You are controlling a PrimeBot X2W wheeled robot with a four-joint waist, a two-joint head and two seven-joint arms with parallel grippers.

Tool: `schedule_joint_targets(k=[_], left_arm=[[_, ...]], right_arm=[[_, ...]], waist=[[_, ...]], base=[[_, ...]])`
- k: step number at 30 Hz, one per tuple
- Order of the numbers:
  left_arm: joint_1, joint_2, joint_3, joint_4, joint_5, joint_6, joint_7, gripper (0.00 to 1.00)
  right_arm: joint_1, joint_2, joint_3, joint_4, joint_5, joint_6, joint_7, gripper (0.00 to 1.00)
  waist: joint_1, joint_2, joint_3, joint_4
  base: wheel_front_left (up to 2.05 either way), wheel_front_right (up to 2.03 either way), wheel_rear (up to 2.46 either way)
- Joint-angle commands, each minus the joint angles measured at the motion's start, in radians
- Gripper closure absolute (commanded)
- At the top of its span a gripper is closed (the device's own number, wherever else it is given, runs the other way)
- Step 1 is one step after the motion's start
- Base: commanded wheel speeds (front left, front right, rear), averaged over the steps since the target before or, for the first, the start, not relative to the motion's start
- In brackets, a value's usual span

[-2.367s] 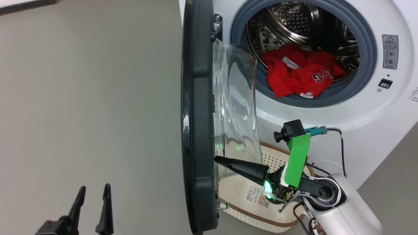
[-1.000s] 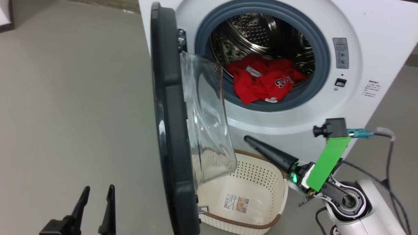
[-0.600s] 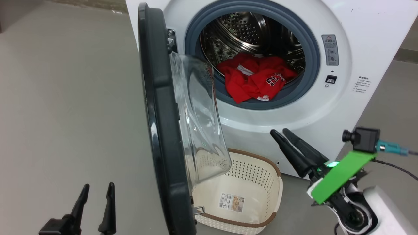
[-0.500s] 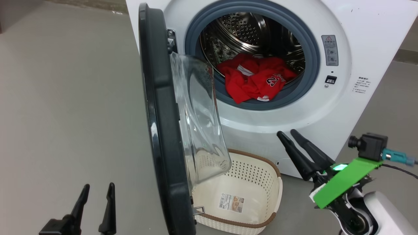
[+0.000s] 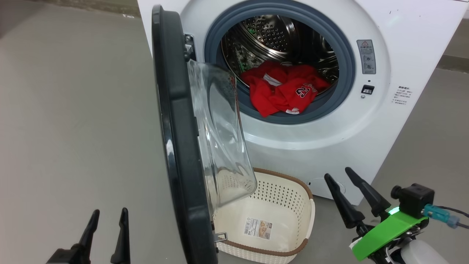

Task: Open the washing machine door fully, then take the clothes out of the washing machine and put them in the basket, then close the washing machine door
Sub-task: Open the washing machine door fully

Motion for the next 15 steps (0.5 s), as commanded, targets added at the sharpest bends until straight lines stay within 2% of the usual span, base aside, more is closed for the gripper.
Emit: schedule_joint_targets(k=[1, 6, 15], left_arm=[[-0.017, 0.012, 0.034, -0.031, 0.020, 0.011, -0.012, 0.00], [-0.019, 0.012, 0.037, -0.041, 0.030, 0.020, -0.012, 0.00], [-0.023, 0.005, 0.053, -0.047, 0.030, 0.032, -0.012, 0.00]], right_arm=[[-0.003, -0.004, 0.001, -0.010, -0.036, 0.002, -0.011, 0.00], [0.018, 0.038, -0.056, 0.030, -0.151, 0.002, -0.013, 0.00], [0.041, 0.082, -0.100, 0.038, -0.235, 0.002, -0.013, 0.00]], waist=[[0.0000, 0.0000, 0.000, 0.000], [0.0000, 0.0000, 0.004, 0.003], [0.0000, 0.0000, 0.005, 0.002]], base=[[0.00, 0.00, 0.00], [0.00, 0.00, 0.00], [0.00, 0.00, 0.00]])
